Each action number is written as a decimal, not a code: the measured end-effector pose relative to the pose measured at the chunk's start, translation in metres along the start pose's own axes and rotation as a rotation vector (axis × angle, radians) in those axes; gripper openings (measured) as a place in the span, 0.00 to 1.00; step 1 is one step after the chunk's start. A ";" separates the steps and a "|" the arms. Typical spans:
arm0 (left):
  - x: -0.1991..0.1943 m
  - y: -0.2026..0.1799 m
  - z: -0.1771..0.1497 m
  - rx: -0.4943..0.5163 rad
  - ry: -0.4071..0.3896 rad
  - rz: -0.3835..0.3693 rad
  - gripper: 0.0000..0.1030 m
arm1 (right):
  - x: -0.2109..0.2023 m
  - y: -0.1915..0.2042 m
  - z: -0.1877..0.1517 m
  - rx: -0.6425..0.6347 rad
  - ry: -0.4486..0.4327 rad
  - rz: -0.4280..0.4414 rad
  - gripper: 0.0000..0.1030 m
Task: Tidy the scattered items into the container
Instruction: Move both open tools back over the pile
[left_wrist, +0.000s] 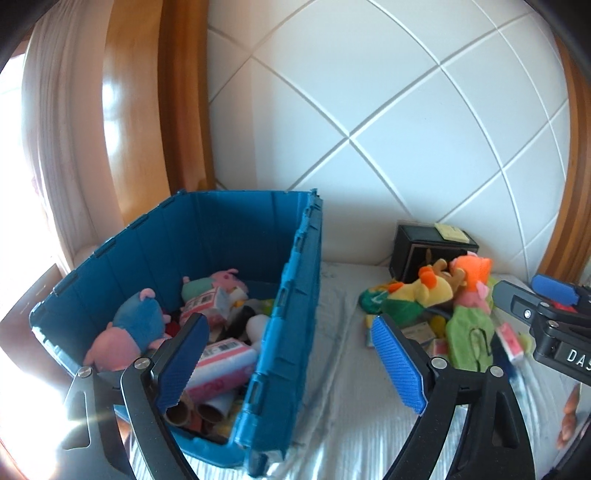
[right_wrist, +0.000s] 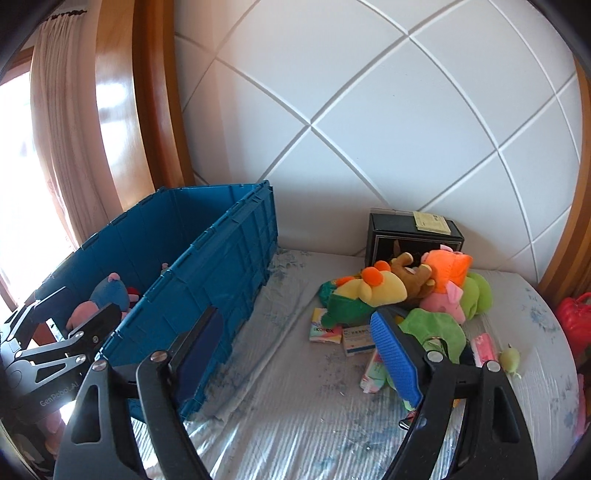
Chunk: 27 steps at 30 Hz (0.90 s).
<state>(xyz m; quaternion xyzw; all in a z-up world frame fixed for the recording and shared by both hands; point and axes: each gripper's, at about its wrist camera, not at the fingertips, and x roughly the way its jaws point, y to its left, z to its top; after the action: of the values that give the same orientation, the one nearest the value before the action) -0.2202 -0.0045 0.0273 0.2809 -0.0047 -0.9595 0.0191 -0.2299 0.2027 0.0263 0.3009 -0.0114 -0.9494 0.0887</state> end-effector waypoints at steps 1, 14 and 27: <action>-0.001 -0.011 -0.003 0.010 0.003 -0.012 0.88 | -0.004 -0.011 -0.005 0.008 0.001 -0.009 0.80; 0.031 -0.126 -0.063 0.144 0.128 -0.139 0.89 | -0.017 -0.180 -0.095 0.172 0.142 -0.211 0.80; 0.133 -0.200 -0.140 0.210 0.359 -0.177 0.89 | 0.036 -0.306 -0.220 0.432 0.383 -0.296 0.80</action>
<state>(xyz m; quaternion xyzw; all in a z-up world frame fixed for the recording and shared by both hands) -0.2630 0.1903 -0.1664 0.4468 -0.0765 -0.8864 -0.0940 -0.1821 0.5047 -0.1977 0.4844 -0.1520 -0.8537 -0.1157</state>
